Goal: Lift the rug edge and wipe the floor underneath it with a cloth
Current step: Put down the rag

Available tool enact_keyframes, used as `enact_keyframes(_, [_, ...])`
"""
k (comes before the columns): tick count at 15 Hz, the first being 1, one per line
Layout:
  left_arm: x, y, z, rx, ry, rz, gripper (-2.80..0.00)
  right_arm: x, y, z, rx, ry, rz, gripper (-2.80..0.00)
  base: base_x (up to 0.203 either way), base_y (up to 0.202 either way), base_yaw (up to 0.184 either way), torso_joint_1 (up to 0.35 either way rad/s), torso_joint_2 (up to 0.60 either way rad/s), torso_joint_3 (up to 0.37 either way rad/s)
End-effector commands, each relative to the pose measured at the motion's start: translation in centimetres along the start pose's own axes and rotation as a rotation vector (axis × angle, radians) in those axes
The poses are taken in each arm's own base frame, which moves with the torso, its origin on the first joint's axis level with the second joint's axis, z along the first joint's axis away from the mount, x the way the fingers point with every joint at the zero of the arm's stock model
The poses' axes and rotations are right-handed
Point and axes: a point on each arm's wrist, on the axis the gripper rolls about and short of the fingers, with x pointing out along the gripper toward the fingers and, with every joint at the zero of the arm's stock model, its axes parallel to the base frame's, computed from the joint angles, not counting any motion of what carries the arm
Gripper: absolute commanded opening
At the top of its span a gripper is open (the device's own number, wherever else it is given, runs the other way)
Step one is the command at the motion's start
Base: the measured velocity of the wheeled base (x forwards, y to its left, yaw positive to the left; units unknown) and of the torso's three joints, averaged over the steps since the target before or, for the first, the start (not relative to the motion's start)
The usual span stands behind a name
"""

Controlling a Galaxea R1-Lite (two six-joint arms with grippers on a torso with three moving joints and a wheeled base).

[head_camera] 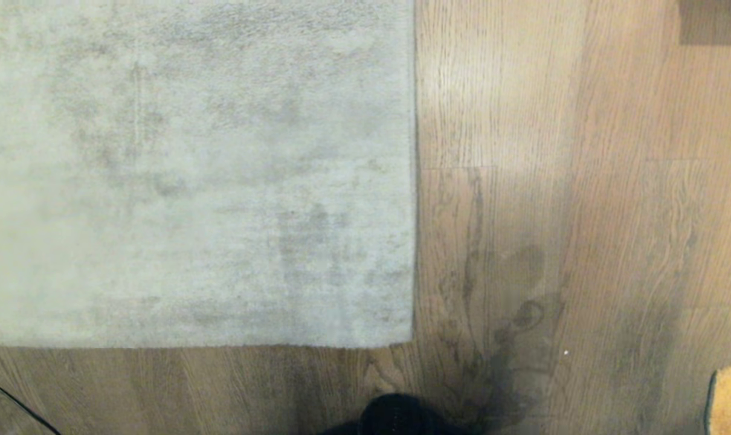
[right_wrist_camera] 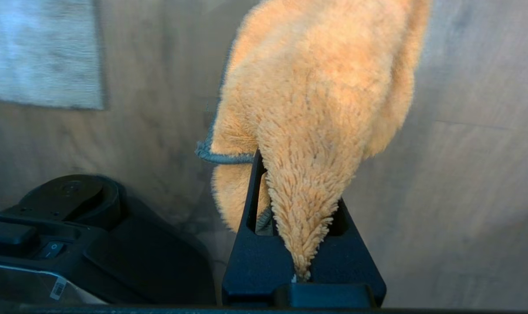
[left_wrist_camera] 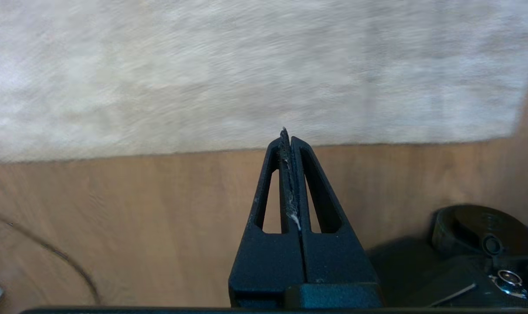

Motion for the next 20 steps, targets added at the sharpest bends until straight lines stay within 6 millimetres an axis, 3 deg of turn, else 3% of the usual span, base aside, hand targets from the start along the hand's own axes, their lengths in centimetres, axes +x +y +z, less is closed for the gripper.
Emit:
enact_keyframes(1, [0.00, 0.00, -0.01, 0.000, 0.000, 0.001, -2.80, 0.01, 0.00, 0.01, -0.001, 0.001, 0.000, -2.80, 0.000, -0.197, -0.001, -0.001, 0.00, 0.004])
enact_keyframes(15, [0.00, 0.00, -0.01, 0.000, 0.000, 0.000, -2.80, 0.01, 0.00, 0.01, -0.001, 0.001, 0.002, -2.80, 0.000, -0.194, 0.001, 0.002, 0.00, 0.003])
enact_keyframes(20, [0.00, 0.00, -0.01, -0.002, 0.000, 0.001, -2.80, 0.01, 0.00, 0.01, -0.001, 0.001, 0.002, -2.80, 0.000, -0.045, 0.000, 0.000, 0.00, 0.001])
